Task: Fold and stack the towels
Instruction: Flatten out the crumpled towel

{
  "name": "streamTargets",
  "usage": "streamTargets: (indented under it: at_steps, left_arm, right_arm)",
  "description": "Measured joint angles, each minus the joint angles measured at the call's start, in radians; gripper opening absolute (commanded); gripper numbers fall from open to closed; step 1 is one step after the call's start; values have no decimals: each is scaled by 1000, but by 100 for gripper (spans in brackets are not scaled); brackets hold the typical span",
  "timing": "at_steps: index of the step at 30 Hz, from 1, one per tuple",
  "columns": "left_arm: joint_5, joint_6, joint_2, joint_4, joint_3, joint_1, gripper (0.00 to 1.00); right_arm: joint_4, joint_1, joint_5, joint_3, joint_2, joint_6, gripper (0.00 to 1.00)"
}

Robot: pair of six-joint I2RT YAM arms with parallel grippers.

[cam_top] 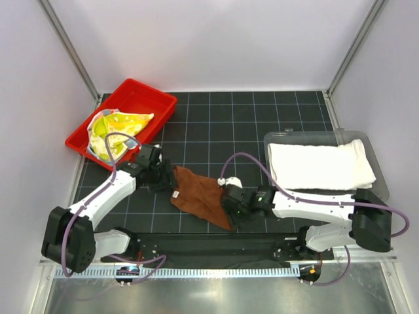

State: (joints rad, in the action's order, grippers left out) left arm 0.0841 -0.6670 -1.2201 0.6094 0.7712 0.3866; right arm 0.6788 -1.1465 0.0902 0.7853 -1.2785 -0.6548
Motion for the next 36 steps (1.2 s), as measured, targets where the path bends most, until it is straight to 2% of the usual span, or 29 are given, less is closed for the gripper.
streamTargets:
  at_steps: [4,9,22,27,31,34,35,36]
  left_arm:
    - [46,-32,-16,-35,-70,2,62]
    - [75,-46,-49,-88,-79,2,61]
    - [75,-58,-155,-141,-69,2,59]
    - [75,-58,-185,-150,-66,2,59]
    - [74,-58,-193,-151,-64,2,59]
    - [74,-58,-195,-156,-64,2,60]
    - [74,-57,-196,-156,-63,2,60]
    - [74,-56,-197,-154,-58,2,60]
  right_arm:
    - [-11,-102,51,-3,-79,13,48]
    - [-58,-166,88,-21,-155,36,48]
    - [-68,-203,202,-5,-194,90,47]
    - [-71,-204,219,8,-203,108,43]
    - [-83,-206,218,8,-222,122,36]
    - [-86,-207,213,10,-227,129,14]
    - [-86,-208,211,10,-227,130,1]
    - [-83,-208,208,11,-227,130,1]
